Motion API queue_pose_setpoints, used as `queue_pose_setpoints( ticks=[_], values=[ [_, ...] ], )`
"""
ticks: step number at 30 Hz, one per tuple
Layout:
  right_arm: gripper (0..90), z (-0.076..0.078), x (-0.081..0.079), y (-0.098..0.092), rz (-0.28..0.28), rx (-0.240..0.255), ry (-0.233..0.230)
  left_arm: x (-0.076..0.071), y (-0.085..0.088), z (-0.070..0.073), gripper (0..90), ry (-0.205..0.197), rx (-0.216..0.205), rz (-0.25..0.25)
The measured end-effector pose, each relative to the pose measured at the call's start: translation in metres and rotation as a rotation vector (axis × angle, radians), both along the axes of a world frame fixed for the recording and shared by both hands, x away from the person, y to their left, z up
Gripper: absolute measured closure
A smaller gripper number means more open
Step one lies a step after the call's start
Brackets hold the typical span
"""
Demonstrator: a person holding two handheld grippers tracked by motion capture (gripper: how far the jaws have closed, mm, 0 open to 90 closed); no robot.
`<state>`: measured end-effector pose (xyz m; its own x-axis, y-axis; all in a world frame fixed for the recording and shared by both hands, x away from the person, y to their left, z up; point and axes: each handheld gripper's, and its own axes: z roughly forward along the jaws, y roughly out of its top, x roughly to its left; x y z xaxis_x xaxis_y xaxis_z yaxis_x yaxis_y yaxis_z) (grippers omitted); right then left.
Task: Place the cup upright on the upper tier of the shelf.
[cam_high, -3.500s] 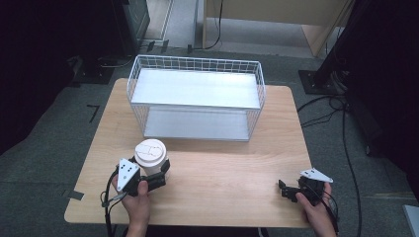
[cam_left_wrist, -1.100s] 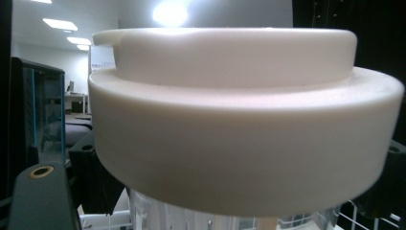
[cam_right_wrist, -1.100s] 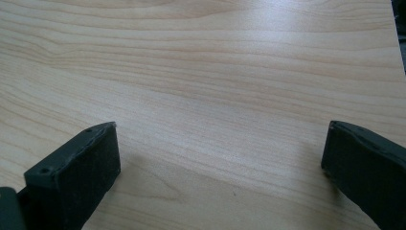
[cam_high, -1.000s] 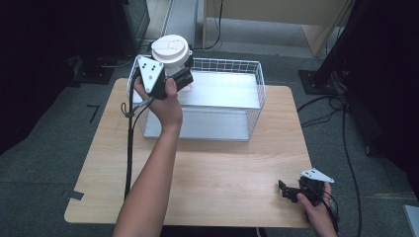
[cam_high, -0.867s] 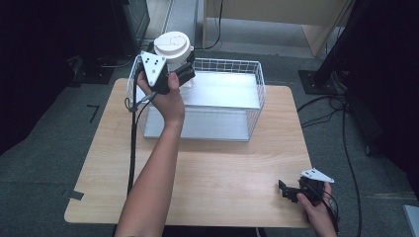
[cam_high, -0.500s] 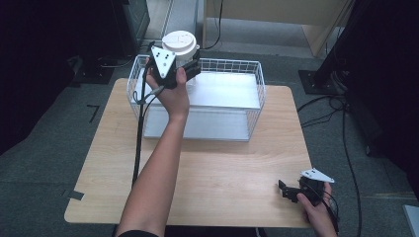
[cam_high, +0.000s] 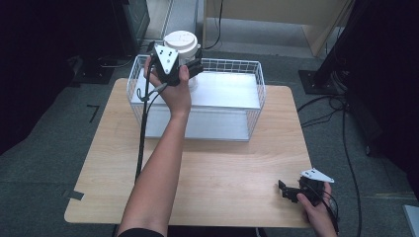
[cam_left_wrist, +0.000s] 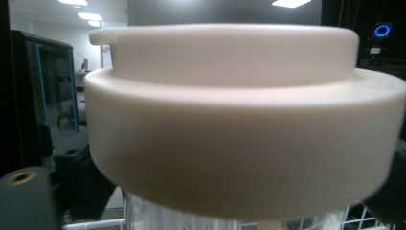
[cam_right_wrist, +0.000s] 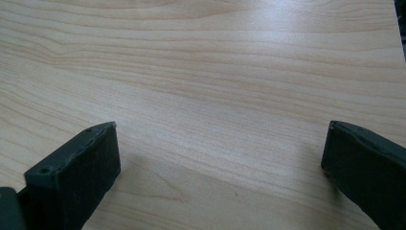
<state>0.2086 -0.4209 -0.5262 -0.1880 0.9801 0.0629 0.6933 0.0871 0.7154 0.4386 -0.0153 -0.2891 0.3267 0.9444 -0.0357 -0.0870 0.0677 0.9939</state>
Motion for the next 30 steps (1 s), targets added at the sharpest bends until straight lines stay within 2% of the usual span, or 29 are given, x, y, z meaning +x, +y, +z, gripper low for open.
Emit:
queue_pose_setpoints(
  ticks=[3, 18, 27, 28, 30],
  values=[
    [0.0, 0.000, 0.000, 0.000, 0.001, 0.002, -0.001, 0.001, -0.001, 0.004, 0.0, 0.009, 0.011, -0.007],
    [0.0, 0.000, 0.000, -0.001, 0.005, 0.006, -0.002, -0.003, -0.003, 0.001, 0.0, 0.036, 0.062, -0.014],
    [0.0, 0.000, 0.000, 0.000, 0.006, 0.005, -0.001, -0.021, 0.008, -0.009, 0.0, 0.019, 0.022, -0.020],
    [0.0, 0.000, 0.000, 0.000, 0.006, 0.005, -0.001, -0.027, 0.011, -0.013, 0.0, 0.014, 0.026, -0.020],
    [0.0, 0.000, 0.000, 0.000, 0.007, 0.005, -0.001, -0.030, 0.012, -0.014, 0.0, 0.011, 0.028, -0.021]
  ],
)
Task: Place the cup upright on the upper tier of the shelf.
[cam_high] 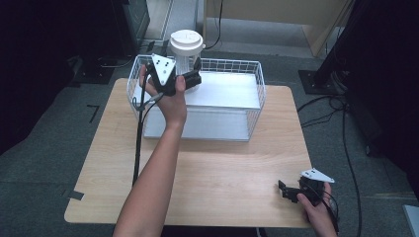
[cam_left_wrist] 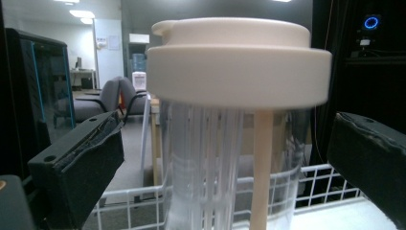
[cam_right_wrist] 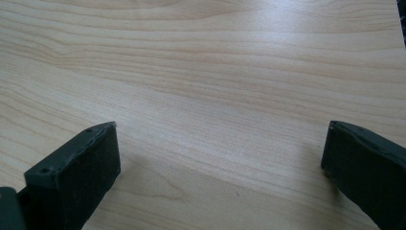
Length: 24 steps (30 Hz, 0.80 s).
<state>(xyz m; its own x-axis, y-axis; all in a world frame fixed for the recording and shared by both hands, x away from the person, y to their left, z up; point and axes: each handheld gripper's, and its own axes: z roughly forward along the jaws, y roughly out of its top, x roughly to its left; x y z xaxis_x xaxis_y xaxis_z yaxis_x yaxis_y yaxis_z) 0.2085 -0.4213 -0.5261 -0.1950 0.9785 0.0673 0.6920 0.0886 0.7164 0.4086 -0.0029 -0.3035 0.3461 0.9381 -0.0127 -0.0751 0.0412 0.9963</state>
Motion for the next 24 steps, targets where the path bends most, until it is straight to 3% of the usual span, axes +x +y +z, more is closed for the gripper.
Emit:
queue_pose_setpoints(
  ticks=[14, 24],
  values=[
    [0.0, 0.000, 0.000, 0.000, 0.006, -0.007, -0.001, -0.046, 0.032, -0.019, 0.0, -0.021, 0.022, 0.008],
    [0.0, 0.000, 0.000, 0.000, 0.006, -0.007, -0.001, -0.071, 0.050, -0.035, 0.0, -0.029, 0.035, 0.017]
  ],
)
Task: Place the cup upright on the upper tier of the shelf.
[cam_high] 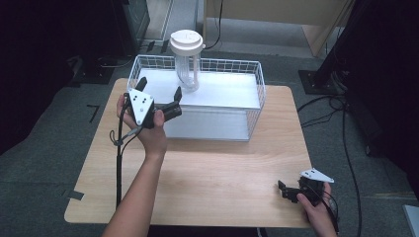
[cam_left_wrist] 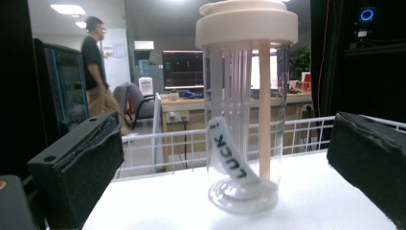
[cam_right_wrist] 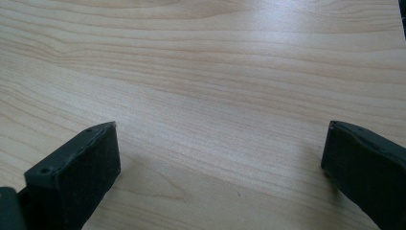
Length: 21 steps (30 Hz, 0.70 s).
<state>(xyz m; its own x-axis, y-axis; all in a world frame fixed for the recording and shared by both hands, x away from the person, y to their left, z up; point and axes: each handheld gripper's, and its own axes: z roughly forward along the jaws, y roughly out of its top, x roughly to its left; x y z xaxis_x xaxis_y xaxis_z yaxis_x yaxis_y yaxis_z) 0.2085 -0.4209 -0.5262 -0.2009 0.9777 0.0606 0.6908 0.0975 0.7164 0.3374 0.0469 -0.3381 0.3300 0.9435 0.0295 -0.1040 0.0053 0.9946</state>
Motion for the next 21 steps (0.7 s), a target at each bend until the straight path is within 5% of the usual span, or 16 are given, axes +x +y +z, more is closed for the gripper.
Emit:
queue_pose_setpoints(
  ticks=[15, 21],
  values=[
    [0.0, 0.000, 0.000, 0.000, 0.001, -0.002, -0.002, -0.033, 0.028, -0.036, 0.0, 0.025, 0.038, 0.031],
    [0.0, 0.000, 0.000, 0.000, -0.001, -0.001, 0.000, -0.041, 0.046, -0.059, 0.0, 0.067, 0.048, 0.063]
  ],
)
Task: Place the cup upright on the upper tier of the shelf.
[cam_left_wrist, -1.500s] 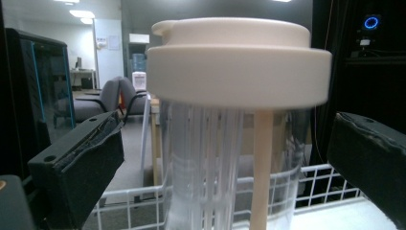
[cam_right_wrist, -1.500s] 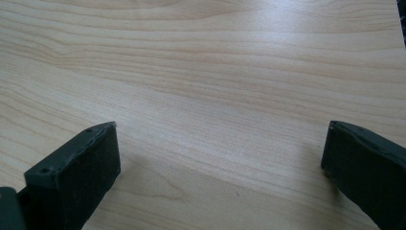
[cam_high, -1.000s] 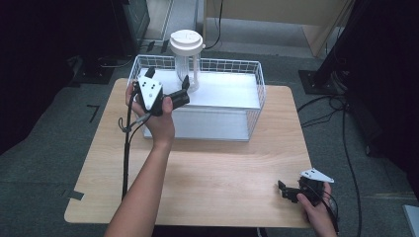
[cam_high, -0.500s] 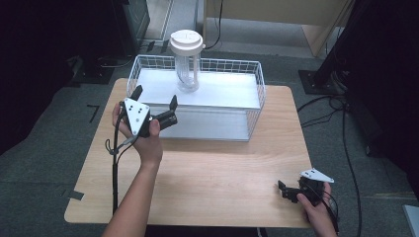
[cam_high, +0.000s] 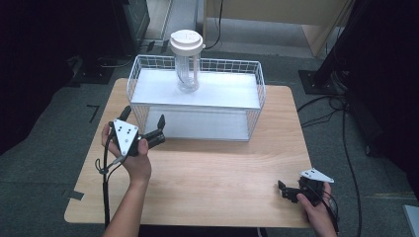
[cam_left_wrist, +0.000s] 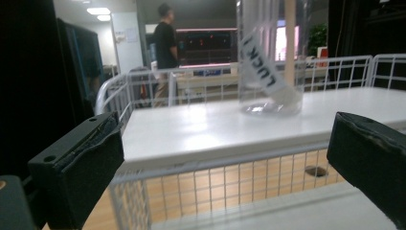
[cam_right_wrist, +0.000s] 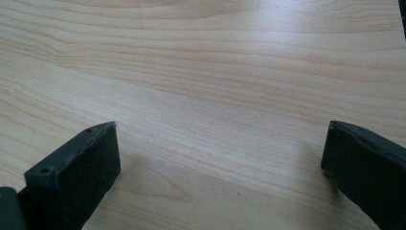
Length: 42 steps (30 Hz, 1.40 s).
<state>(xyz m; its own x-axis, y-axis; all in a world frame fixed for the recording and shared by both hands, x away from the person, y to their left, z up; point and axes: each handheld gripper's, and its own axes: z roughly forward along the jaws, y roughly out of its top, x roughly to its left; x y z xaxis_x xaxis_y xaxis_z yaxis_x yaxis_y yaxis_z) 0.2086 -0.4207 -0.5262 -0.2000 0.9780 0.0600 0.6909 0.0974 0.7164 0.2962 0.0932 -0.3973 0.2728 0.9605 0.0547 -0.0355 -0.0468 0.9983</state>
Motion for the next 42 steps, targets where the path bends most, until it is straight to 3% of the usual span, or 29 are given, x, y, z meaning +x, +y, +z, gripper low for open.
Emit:
queue_pose_setpoints(
  ticks=[8, 24, 42],
  values=[
    [0.0, 0.000, 0.000, 0.000, 0.000, -0.002, 0.001, -0.012, 0.032, -0.031, 0.0, 0.064, -0.003, 0.060],
    [0.0, 0.000, 0.000, 0.001, 0.000, -0.008, 0.001, -0.032, 0.070, -0.068, 0.0, 0.151, 0.005, 0.107],
    [0.0, 0.000, 0.000, 0.002, -0.001, -0.022, 0.007, -0.056, 0.123, -0.097, 0.0, 0.273, 0.023, 0.147]
  ],
)
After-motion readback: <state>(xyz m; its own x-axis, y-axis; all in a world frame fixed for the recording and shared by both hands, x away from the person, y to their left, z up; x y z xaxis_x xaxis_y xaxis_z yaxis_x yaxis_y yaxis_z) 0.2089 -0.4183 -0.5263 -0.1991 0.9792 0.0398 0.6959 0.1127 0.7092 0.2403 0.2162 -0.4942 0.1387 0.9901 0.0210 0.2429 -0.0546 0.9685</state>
